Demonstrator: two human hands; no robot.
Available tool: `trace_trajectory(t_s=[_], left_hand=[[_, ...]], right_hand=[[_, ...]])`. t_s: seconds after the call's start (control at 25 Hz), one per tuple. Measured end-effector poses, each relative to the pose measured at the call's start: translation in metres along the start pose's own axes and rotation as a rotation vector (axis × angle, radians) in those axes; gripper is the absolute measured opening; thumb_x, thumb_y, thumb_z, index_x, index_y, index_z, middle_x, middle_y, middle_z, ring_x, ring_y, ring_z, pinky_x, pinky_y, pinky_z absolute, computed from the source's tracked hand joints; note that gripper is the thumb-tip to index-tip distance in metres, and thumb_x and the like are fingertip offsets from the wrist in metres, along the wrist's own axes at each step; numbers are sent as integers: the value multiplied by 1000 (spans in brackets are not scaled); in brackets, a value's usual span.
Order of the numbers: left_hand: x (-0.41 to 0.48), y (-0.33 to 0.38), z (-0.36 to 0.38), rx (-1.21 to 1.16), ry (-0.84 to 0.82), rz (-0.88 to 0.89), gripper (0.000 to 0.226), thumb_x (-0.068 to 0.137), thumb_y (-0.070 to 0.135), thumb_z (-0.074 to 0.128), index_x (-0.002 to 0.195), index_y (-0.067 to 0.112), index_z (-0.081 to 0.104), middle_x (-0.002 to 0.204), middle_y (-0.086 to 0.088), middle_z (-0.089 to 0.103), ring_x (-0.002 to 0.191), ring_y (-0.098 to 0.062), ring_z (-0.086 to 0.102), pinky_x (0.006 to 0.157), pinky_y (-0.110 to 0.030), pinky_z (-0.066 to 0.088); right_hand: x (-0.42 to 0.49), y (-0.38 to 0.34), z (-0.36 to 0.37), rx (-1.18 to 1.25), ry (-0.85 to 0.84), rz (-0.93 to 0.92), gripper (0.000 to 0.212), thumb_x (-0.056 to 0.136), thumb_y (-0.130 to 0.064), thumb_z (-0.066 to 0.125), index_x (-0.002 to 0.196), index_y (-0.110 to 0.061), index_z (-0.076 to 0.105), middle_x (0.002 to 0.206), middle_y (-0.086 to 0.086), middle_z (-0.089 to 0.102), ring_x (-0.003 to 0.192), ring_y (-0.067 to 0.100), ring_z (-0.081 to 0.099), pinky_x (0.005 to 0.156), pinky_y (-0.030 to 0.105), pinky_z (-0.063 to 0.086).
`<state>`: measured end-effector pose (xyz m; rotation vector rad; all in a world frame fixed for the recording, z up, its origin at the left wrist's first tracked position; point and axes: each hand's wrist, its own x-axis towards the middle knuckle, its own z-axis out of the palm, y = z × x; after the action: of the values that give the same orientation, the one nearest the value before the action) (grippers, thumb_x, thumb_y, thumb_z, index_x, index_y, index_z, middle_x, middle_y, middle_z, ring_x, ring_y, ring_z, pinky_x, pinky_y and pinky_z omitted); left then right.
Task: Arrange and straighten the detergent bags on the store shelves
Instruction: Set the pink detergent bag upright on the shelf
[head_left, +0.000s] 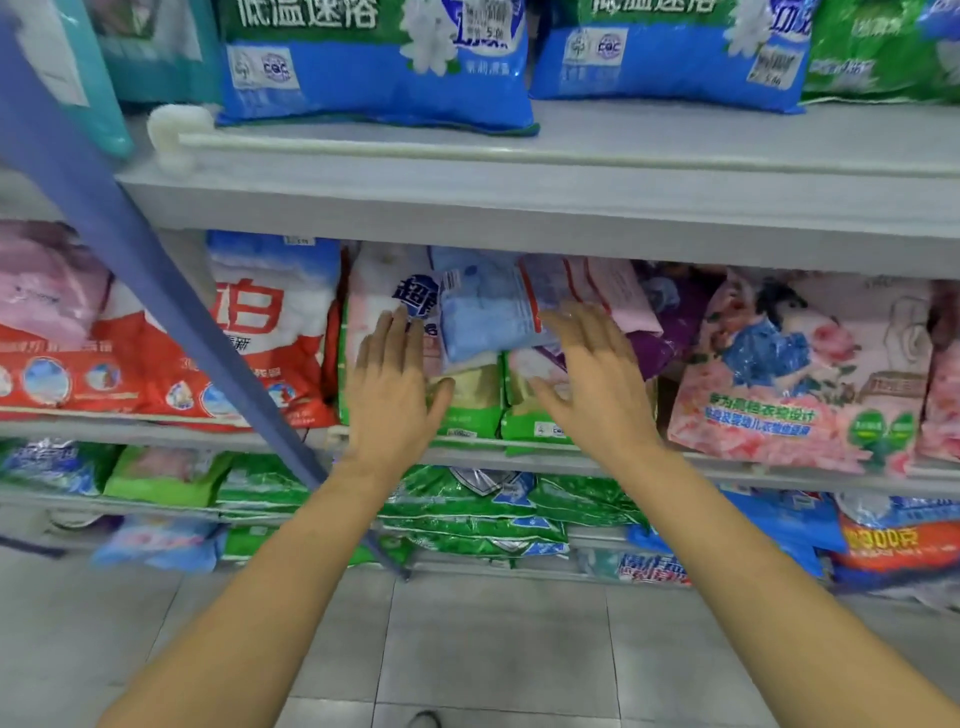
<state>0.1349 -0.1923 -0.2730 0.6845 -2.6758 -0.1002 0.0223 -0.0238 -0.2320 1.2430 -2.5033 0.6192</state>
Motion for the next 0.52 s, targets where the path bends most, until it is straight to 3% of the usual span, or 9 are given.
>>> trace_trajectory(t_s=[0.12, 0.28, 0.4, 0.52], left_hand=[[0, -5, 23, -55, 49, 3, 70, 88, 44, 38, 140, -3, 32, 147, -21, 34, 136, -35, 31, 111, -45, 24], [2, -9, 35, -52, 113, 34, 70, 89, 47, 35, 138, -3, 35, 144, -22, 38, 134, -38, 36, 111, -45, 24], [2, -10, 38, -52, 127, 38, 70, 89, 47, 34, 138, -3, 35, 144, -21, 39, 134, -37, 36, 110, -45, 24], [3, -12, 41, -56, 151, 45, 68, 89, 46, 36, 138, -2, 35, 144, -21, 39, 134, -36, 35, 110, -45, 21]], right_hand=[[14, -18, 25, -48, 66, -54, 70, 69, -28, 76, 130, -9, 49, 134, 21, 49, 124, 41, 45, 106, 50, 33], [25, -22, 56, -214, 86, -172, 91, 64, -55, 74, 139, -16, 39, 145, 19, 37, 132, 42, 35, 108, 60, 22], [29, -15, 65, -319, 154, -155, 85, 69, -66, 58, 139, -21, 38, 146, 16, 38, 132, 38, 35, 106, 56, 29], [42, -13, 67, -408, 196, -102, 72, 73, -64, 43, 133, -25, 38, 141, 13, 43, 125, 35, 39, 92, 47, 28]])
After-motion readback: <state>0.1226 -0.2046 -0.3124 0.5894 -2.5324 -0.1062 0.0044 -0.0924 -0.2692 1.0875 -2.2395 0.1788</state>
